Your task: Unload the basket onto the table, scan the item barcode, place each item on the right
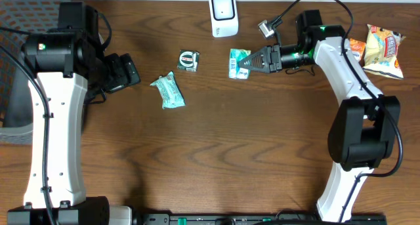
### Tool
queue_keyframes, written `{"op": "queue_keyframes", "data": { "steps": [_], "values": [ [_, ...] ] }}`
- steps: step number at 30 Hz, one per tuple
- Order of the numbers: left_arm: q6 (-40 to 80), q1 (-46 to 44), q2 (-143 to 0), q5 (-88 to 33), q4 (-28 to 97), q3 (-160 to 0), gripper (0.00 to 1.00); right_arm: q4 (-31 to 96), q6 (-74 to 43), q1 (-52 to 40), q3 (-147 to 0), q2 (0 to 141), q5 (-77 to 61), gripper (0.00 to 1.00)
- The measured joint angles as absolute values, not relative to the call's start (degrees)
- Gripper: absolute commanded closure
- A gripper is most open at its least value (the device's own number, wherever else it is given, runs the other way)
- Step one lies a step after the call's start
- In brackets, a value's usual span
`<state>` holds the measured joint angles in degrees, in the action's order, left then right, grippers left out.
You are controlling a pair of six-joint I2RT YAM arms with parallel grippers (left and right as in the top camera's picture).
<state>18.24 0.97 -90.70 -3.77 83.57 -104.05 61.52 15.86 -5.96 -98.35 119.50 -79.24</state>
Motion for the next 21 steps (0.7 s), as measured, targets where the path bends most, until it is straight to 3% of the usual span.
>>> {"op": "queue_keyframes", "data": {
  "steps": [21],
  "values": [
    [18.2, 1.0, -90.7, -3.8, 83.6, -104.0, 0.02, 61.7, 17.2, -11.4, -98.3, 119.5, -81.1, 0.99]
  ]
}}
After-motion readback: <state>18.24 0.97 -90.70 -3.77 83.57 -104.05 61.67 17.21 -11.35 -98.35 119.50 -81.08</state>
